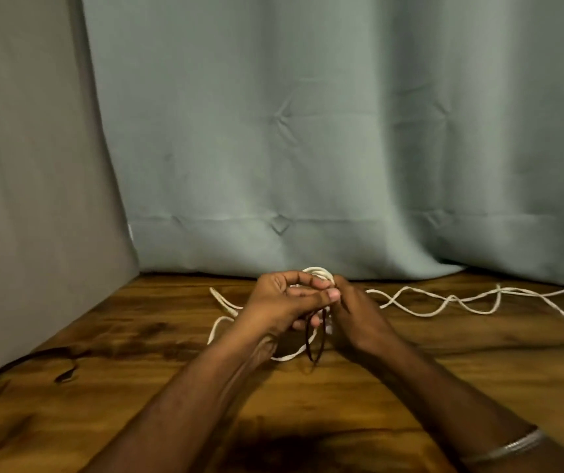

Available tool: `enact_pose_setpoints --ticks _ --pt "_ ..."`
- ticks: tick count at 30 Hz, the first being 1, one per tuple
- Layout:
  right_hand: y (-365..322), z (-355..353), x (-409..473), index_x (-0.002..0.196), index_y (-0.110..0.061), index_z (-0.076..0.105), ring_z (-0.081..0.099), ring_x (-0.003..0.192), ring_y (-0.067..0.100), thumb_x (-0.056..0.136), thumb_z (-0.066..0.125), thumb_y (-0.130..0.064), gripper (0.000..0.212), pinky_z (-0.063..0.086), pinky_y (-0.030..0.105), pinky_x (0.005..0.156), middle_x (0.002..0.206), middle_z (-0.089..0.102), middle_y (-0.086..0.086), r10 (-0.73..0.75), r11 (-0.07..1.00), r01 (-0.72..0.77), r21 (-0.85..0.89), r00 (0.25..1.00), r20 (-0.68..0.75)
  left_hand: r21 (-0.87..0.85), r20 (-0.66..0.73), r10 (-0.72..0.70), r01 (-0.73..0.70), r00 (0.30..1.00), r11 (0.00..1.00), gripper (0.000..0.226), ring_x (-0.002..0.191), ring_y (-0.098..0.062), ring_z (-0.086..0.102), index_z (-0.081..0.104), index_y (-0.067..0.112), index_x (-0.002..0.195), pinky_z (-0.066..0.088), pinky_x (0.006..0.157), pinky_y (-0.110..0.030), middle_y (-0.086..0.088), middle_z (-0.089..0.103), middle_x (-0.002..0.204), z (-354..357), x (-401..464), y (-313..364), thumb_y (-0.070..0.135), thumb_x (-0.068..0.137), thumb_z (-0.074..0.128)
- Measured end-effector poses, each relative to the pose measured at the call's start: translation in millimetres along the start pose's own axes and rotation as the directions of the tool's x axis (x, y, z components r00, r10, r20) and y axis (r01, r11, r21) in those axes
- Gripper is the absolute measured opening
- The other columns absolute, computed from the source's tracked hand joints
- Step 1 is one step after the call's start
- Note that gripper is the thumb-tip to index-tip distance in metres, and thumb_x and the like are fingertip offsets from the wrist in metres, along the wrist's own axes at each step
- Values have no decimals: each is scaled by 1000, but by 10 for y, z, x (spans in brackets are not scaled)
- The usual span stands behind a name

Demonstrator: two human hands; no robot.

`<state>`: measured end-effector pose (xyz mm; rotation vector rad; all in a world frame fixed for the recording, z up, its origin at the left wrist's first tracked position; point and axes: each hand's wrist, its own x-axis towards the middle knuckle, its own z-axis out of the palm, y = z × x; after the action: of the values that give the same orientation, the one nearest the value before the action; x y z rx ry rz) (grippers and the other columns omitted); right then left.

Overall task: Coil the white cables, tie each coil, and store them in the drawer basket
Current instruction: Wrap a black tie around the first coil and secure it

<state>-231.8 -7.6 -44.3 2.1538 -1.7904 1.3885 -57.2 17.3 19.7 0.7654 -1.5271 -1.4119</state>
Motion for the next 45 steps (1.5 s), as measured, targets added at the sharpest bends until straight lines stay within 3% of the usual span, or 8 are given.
enact_pose_setpoints --ticks 11,16,23,26,30,35,39,45 --pt "82 18 56 107 -19 56 65 97 32 110 29 -45 37 51 43 81 107 70 10 184 963 -187 -195 982 -38 -90 -116 24 -34 993 995 10 49 -10 65 65 -3 91 56 53 -17 -19 69 76 127 386 -370 -12 87 66" --pt "100 -1 51 112 -19 58 65 94 28 111 29 -44 38 52 44 81 107 70 8 210 964 -212 -162 977 -34 -157 13 44 -41 999 987 31 80 -17 75 65 -4 109 60 76 -22 -20 75 100 -15 298 -322 -19 82 65" --pt "120 -76 36 112 -17 59 65 94 29 110 30 -45 41 53 47 83 106 69 9 210 969 -215 -121 976 -49 227 -16 358 -346 934 910 22 78 -11 75 77 14 94 59 65 -23 1 79 81 21 284 -350 -5 85 72" --pt "86 -84 19 115 -20 61 64 94 26 107 23 -55 52 53 47 83 106 69 6 196 974 -202 -104 978 -69 256 -62 389 -363 919 896 23 73 -16 76 76 13 95 62 69 -31 -4 78 78 61 277 -386 -3 80 78" --pt "47 -71 13 112 -19 60 64 97 28 110 27 -49 45 52 46 83 106 69 7 174 979 -182 -94 981 -84 181 -161 304 -275 939 944 31 57 -17 72 60 8 98 58 55 -29 -6 78 75 137 273 -412 -4 77 80" --pt "-151 -70 -50 103 -23 50 62 91 28 110 25 -48 36 43 40 73 98 68 6 88 969 -83 -233 996 14 8 -273 163 -168 948 986 41 40 -20 61 46 8 101 57 55 -54 -8 77 75 73 400 -482 -3 80 79" --pt "-228 -87 -65 97 -26 39 63 84 31 111 26 -45 27 36 39 67 89 65 4 23 951 -3 -308 998 60 -140 -286 37 -80 957 987 47 37 -18 59 42 9 107 52 47 -31 -4 76 69 46 426 -500 -6 80 77" --pt "-243 -91 -87 100 -25 40 61 73 29 111 27 -44 26 38 39 64 78 60 -2 -37 939 52 -341 998 50 -351 -281 -86 -20 956 936 51 33 -8 52 44 4 121 45 35 -20 -2 68 57 51 434 -458 -3 83 76"
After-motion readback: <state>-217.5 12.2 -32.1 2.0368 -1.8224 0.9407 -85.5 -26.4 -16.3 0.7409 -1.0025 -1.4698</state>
